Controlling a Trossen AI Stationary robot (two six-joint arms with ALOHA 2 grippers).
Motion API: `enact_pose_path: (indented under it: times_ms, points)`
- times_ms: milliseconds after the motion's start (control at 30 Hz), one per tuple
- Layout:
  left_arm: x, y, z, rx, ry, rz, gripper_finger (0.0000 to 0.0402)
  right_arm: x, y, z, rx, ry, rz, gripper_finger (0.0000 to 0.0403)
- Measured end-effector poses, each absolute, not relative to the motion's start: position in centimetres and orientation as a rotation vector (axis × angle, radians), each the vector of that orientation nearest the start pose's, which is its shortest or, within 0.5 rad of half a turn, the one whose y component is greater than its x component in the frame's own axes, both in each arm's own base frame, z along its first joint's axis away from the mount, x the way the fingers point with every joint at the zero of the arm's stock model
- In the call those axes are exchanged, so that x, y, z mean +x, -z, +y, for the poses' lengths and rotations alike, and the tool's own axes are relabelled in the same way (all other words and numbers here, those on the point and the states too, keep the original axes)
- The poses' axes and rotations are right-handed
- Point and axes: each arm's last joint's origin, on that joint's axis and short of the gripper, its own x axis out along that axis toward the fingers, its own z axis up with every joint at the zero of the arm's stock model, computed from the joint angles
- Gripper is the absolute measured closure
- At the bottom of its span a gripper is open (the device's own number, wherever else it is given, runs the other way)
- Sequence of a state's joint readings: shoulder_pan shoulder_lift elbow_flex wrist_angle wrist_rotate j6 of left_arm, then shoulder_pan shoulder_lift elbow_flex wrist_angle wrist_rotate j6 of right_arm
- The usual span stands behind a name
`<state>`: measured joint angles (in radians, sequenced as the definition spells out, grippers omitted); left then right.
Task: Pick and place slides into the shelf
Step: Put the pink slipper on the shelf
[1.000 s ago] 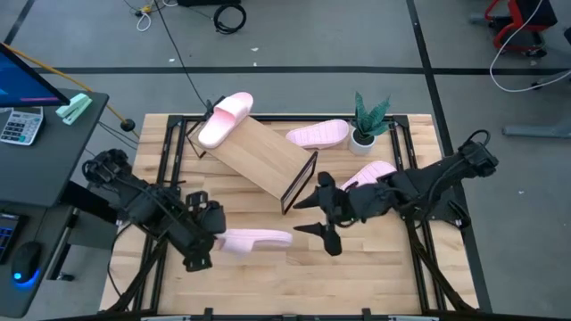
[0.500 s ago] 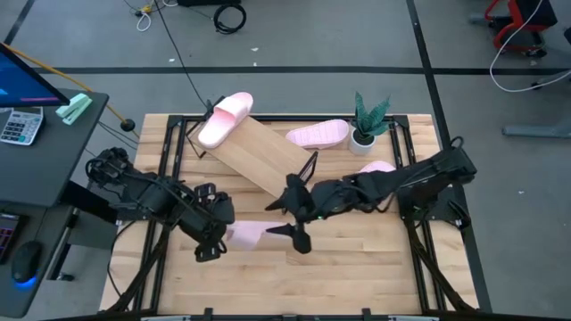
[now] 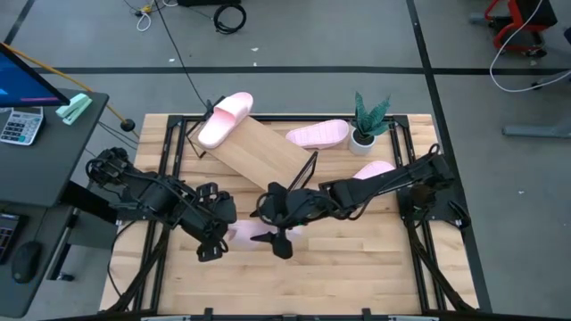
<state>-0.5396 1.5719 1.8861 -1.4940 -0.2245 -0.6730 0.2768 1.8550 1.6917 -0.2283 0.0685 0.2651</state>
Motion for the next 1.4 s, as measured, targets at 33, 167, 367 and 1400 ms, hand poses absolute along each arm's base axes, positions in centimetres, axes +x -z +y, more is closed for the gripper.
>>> enact_pose_path:
  times_ms: [33,167,367,1400]
  points:
    - [23.6,-41.1,-13.4,-0.158,-0.099,1.12,0.0355,41.9,-33.8,11.7,0.201,-0.149,0.419,0.01]
    - [23.6,-41.2,-13.4,-0.157,-0.097,1.117,0.0355,42.2,-33.2,11.8,0.21,-0.142,0.436,0.011]
    - [23.7,-41.2,-13.4,-0.153,-0.102,1.11,0.0355,42.3,-33.0,11.7,0.208,-0.137,0.445,0.0155]
    - [23.2,-42.6,-12.4,-0.188,-0.283,0.899,0.015,40.4,-32.6,9.2,0.228,0.062,0.643,0.0302]
